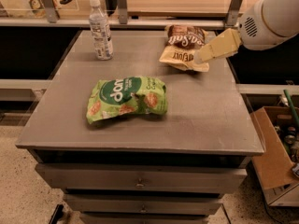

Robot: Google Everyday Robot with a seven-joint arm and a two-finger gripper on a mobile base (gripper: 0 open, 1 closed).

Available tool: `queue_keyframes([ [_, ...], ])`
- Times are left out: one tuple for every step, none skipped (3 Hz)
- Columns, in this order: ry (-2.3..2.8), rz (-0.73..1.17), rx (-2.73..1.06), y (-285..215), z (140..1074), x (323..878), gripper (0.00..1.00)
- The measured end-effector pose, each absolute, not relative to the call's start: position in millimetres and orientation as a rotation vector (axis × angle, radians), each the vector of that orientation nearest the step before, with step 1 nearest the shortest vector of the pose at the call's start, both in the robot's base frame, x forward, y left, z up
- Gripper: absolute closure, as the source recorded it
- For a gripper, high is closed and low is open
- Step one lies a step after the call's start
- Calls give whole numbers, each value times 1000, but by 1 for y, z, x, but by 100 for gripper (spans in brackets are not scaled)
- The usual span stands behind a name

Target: Move brown chip bag near green rice chip bag

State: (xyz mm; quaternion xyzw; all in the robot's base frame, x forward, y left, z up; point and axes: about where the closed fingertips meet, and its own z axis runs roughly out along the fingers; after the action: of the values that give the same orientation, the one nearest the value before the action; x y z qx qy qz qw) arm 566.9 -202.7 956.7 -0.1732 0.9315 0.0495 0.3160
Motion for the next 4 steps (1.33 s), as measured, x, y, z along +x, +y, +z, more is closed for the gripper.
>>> queue_keyframes([
  [2462, 155, -450, -205, 947, 581, 0],
  [2453, 185, -450, -210, 932, 596, 0],
  [2396, 185, -460, -214, 920, 603, 0],
  [2285, 171, -494, -210, 912, 611, 0],
])
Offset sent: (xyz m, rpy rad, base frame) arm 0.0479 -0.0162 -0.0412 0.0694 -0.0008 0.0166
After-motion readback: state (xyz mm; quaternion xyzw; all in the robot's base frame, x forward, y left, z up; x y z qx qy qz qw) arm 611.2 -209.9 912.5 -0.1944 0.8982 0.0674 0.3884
